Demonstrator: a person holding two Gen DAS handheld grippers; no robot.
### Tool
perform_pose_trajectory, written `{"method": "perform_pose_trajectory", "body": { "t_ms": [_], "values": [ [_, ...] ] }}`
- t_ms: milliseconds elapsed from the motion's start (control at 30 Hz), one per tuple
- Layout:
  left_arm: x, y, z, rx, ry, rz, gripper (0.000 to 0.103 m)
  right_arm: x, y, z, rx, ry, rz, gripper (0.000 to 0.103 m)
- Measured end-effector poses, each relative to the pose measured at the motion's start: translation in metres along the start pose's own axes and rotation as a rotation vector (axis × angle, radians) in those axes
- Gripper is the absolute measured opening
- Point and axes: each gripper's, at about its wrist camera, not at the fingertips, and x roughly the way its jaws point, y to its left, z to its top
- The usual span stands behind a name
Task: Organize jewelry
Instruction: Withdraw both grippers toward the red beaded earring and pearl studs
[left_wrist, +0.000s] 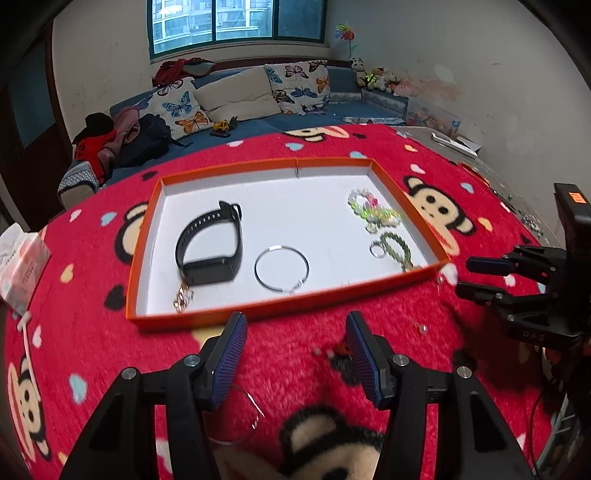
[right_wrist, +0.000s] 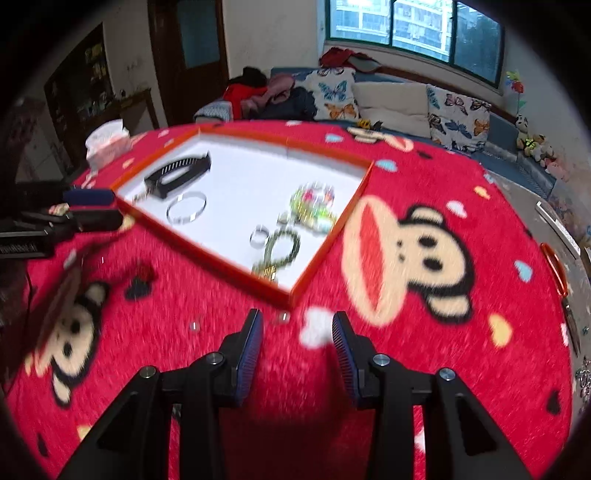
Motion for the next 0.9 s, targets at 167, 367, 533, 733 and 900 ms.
{"method": "perform_pose_trajectory", "body": {
  "t_ms": [167, 367, 533, 733, 900],
  "values": [
    [0.004, -0.004, -0.013, -0.005, 0.021, -0.007, 0.060, 0.004, 0.005, -0.003, -0.026, 0.011, 0.024, 0.043],
    [0.011, -0.001, -0.018, -0.025, 0.038, -0.010, 0.060, 0.010, 0.012, -0.003, -0.058, 0.012, 0.060, 0.043],
    [0.015, 0.003, -0.020, -0.034, 0.050, -0.006, 0.060, 0.012, 0.012, -0.001, -0.059, 0.002, 0.091, 0.043],
    [0.019, 0.002, -0.020, -0.036, 0.057, -0.009, 0.060, 0.016, 0.010, 0.001, -0.057, 0.000, 0.095, 0.043],
    [0.022, -0.002, -0.020, -0.034, 0.059, -0.012, 0.060, 0.021, 0.006, 0.004, -0.058, 0.013, 0.095, 0.043]
  ]
}}
